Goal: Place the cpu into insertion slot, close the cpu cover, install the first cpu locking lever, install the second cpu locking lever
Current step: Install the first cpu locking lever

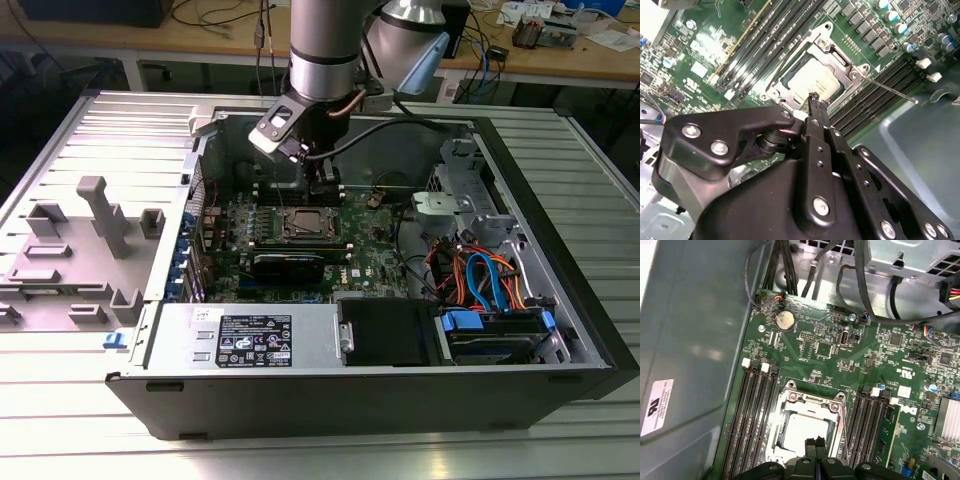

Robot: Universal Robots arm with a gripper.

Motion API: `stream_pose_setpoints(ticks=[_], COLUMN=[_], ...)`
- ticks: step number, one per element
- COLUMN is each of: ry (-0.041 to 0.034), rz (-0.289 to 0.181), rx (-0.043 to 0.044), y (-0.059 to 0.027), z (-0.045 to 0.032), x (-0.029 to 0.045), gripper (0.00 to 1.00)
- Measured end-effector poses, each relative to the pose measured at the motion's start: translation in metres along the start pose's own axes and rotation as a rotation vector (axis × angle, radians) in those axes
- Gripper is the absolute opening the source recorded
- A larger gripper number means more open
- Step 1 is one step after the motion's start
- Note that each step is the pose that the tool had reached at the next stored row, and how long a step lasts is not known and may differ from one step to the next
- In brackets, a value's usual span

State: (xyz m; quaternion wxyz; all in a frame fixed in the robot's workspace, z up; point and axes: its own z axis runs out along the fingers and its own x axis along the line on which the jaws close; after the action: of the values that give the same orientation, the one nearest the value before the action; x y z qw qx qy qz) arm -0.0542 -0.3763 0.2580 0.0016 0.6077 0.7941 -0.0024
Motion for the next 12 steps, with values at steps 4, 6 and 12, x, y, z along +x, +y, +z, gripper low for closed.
stream_pose_setpoints(ticks=[4,6,12], ry=[0.0001,0.0001,0.0], rz=[-0.084,-0.106,-0.166], rx=[-0.0002,-0.0005,-0.0009], y=[0.0,0.0,-0.0019], z=[0.0001,0.0002,0.0002], x=[-0.0001,-0.0001,0.0004], gripper=[0.11,0.11,0.11])
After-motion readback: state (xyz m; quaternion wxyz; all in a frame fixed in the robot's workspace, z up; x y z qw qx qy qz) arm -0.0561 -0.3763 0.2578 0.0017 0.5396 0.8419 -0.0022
